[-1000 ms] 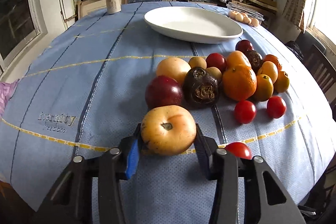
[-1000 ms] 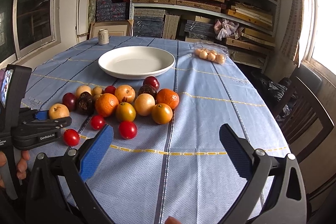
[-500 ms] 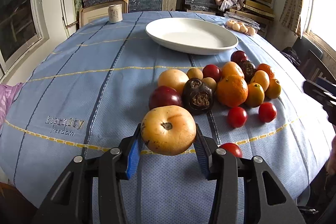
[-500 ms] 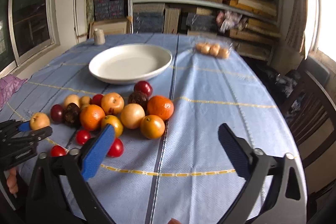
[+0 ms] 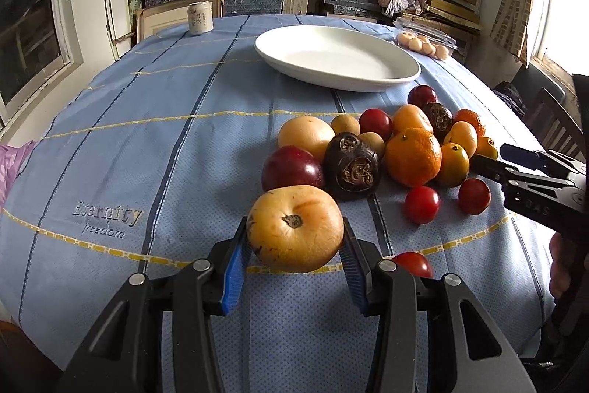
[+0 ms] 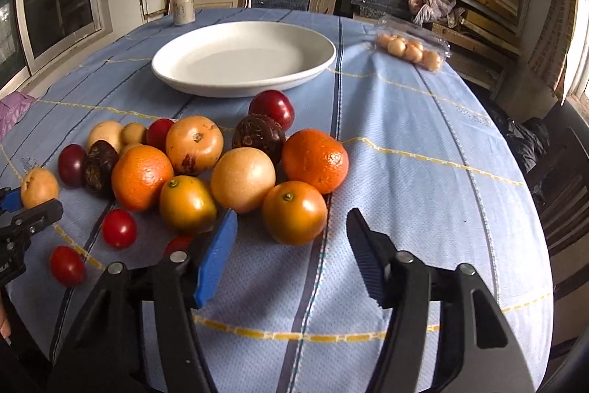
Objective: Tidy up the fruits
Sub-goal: 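Grasp the orange tomato with the right tool while the left tool holds the apple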
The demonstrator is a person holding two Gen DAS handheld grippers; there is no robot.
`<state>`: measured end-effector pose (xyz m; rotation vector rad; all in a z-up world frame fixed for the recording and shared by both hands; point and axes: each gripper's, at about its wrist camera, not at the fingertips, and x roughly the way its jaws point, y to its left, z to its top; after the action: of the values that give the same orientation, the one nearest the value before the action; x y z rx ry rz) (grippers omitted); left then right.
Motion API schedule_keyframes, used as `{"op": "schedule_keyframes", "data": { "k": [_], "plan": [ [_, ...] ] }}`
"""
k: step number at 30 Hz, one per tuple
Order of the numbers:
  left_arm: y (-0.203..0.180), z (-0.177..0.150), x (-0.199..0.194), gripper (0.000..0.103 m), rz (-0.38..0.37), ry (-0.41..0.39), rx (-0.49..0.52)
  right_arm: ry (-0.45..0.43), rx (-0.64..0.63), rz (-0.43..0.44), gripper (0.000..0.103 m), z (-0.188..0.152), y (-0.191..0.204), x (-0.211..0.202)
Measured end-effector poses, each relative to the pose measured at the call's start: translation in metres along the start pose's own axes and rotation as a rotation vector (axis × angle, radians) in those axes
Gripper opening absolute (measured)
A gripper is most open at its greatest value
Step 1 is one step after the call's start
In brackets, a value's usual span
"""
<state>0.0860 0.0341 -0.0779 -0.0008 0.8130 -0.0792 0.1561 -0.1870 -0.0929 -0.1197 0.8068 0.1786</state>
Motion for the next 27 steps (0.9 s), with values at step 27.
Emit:
{"op": "schedule_keyframes", "data": {
  "k": [27],
  "plan": [
    [0.002, 0.015, -0.008, 0.047, -0.004, -0.052, -0.004, -0.090, 0.038, 0.112, 0.038, -0.002, -0.024, -0.044]
  ]
}}
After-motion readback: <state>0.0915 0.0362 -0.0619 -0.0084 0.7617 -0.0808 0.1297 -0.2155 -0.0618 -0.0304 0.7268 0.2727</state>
